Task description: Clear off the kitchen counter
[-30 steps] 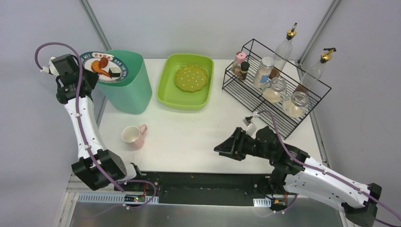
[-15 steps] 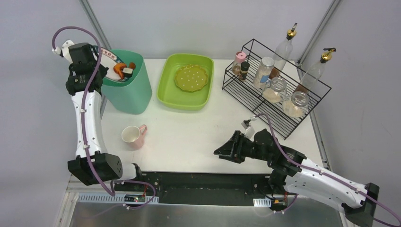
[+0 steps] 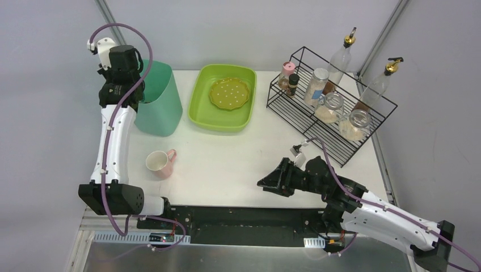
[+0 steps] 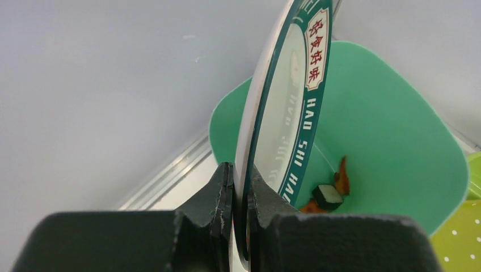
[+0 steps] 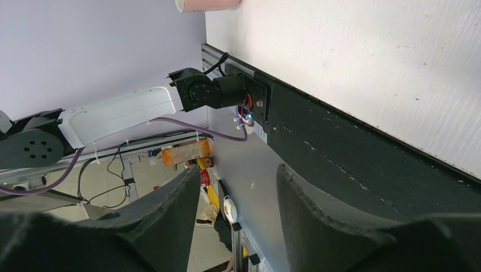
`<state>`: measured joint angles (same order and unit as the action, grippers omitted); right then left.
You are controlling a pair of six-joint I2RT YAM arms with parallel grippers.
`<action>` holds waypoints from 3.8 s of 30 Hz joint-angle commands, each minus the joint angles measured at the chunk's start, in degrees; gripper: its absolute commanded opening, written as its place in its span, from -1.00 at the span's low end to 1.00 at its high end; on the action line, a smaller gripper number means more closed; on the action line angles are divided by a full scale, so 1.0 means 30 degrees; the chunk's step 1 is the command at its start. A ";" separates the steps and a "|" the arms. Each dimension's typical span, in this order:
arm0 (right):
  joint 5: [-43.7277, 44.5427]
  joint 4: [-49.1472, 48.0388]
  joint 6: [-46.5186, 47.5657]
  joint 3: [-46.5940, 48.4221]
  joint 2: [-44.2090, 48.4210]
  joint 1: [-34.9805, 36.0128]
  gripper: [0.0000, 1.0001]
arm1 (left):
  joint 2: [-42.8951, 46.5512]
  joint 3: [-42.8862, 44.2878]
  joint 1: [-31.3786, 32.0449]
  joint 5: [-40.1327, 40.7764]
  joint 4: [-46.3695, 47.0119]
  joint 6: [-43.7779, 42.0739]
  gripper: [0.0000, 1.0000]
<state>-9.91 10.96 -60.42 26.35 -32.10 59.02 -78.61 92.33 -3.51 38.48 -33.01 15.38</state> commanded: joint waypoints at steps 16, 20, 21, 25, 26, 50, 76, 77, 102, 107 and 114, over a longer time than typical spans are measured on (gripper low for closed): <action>-0.0241 -0.0962 -0.0766 -0.0154 -0.0418 0.0030 0.08 | 0.2276 0.3533 0.5706 0.2609 0.2720 -0.2479 -1.00; -0.0165 -0.1126 -0.0983 -0.0337 -0.0551 0.0037 0.08 | 0.2583 0.3841 0.5849 0.0283 0.1292 0.0504 -1.00; -0.0100 -0.1147 -0.1044 -0.0366 -0.0555 0.0034 0.08 | 0.2548 0.3956 0.5856 -0.0557 0.0738 0.1361 -1.00; 0.0183 -0.1283 -0.1017 -0.0404 -0.0712 0.0015 0.08 | 0.2138 0.3574 0.5857 -0.4434 -0.0189 0.4320 -1.00; 0.0198 -0.1369 -0.1077 -0.0389 -0.0809 0.0031 0.08 | 0.1933 0.3311 0.5857 -0.5553 -0.0227 0.4954 -1.00; 0.0012 -0.1843 -0.1324 -0.0695 -0.1229 0.0056 0.08 | -0.7514 0.2938 0.6588 -1.1403 0.1396 1.0792 -1.00; -0.0122 -0.0780 -0.1287 -0.1467 0.0554 0.0071 0.15 | -1.5315 0.6241 0.6678 -1.0589 0.2721 1.4579 -1.00; -0.0076 -0.0782 -0.1306 -0.1526 0.0602 0.0049 0.16 | -1.5370 0.6192 0.6677 -1.0661 0.2828 1.4684 -1.00; 0.0210 -0.0740 -0.1676 -0.1872 0.1010 0.0055 0.23 | -1.5164 0.3281 0.6677 -1.4353 0.4086 1.4294 0.04; 0.0397 -0.0306 -0.1660 -0.1752 0.1117 0.0069 0.24 | -1.5171 0.3104 0.6663 -1.5471 0.3069 1.3627 0.07; 0.0666 0.0172 -0.2006 -0.1737 0.1553 0.0097 0.25 | -1.7343 0.6155 0.6026 -1.7617 0.0104 1.2331 0.15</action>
<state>-9.04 10.79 -65.12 20.86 -28.62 59.02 -127.37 104.42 16.01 -9.02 -26.83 55.66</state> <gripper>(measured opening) 0.622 0.571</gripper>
